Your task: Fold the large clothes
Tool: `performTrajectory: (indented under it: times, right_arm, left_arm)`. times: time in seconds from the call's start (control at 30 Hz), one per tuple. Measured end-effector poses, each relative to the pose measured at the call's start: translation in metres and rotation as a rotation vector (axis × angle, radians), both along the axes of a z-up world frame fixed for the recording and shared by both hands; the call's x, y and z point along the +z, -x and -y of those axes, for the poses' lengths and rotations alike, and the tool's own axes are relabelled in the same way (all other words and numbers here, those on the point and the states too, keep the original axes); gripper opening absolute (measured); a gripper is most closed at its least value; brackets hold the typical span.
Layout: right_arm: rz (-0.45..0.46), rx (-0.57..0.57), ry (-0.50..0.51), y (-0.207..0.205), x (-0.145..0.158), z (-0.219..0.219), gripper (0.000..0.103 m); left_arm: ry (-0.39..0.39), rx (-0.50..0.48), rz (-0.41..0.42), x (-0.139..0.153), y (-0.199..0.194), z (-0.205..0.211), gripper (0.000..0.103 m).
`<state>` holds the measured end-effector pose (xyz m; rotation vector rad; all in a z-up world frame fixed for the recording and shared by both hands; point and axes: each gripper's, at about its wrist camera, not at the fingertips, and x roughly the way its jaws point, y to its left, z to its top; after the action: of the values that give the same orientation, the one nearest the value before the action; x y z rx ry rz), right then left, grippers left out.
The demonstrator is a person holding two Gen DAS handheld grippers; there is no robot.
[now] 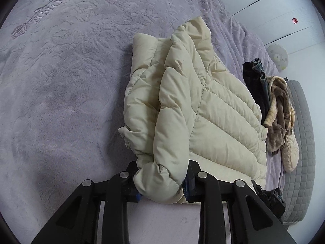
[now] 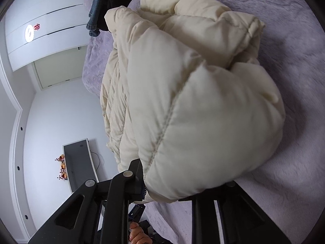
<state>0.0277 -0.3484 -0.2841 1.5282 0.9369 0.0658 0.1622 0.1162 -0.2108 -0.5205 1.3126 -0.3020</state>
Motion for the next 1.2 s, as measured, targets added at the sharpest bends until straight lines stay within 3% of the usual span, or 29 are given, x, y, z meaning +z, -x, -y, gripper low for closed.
performTrajectory:
  times: [0.13, 0.17, 0.2, 0.3, 0.4, 0.47, 0.53, 0.57, 0.6, 0.9, 1.0, 1.03, 1.2]
  right_arm:
    - [-0.029, 0.006, 0.006, 0.007, 0.001, -0.001, 0.022]
    - [-0.034, 0.008, 0.009, 0.006, 0.002, 0.000, 0.023]
    - [-0.040, 0.013, 0.016, 0.002, 0.003, 0.000, 0.025]
    - [-0.073, 0.036, 0.050, -0.014, 0.010, -0.001, 0.032]
    - [-0.115, 0.074, 0.107, -0.022, 0.021, 0.002, 0.048]
    - [-0.131, 0.098, 0.147, -0.022, 0.031, 0.004, 0.065]
    - [-0.143, 0.124, 0.179, -0.023, 0.041, 0.005, 0.068]
    - [-0.151, 0.136, 0.195, -0.023, 0.045, 0.006, 0.069]
    - [-0.161, 0.147, 0.210, -0.023, 0.049, 0.007, 0.071]
    - [-0.185, 0.296, 0.383, -0.042, 0.096, -0.026, 0.082]
    - [-0.160, 0.358, 0.487, -0.049, 0.114, -0.042, 0.094]
    - [-0.143, 0.378, 0.516, -0.051, 0.120, -0.048, 0.103]
    - [-0.093, 0.501, 0.656, -0.076, 0.139, -0.077, 0.103]
  left_arm:
    - [-0.041, -0.035, -0.021, -0.001, 0.017, -0.001, 0.031]
    - [-0.054, -0.039, -0.023, 0.000, 0.019, -0.001, 0.033]
    - [-0.082, -0.040, -0.026, 0.000, 0.021, 0.000, 0.044]
    - [-0.158, -0.031, -0.019, 0.006, 0.023, -0.001, 0.052]
    - [-0.180, -0.034, -0.018, 0.014, 0.022, -0.007, 0.052]
    - [-0.200, -0.042, -0.009, 0.020, 0.022, -0.009, 0.052]
    - [-0.221, -0.050, -0.011, 0.026, 0.019, -0.010, 0.065]
    - [-0.238, -0.045, -0.007, 0.030, 0.019, -0.011, 0.088]
    - [-0.257, -0.035, 0.006, 0.034, 0.018, -0.012, 0.098]
    - [-0.344, -0.103, 0.046, 0.046, 0.009, -0.006, 0.098]
    - [-0.332, -0.118, 0.038, 0.044, 0.003, -0.002, 0.098]
    - [-0.328, -0.119, 0.031, 0.042, 0.001, -0.002, 0.098]
    - [-0.322, -0.125, -0.001, 0.030, -0.008, -0.002, 0.098]
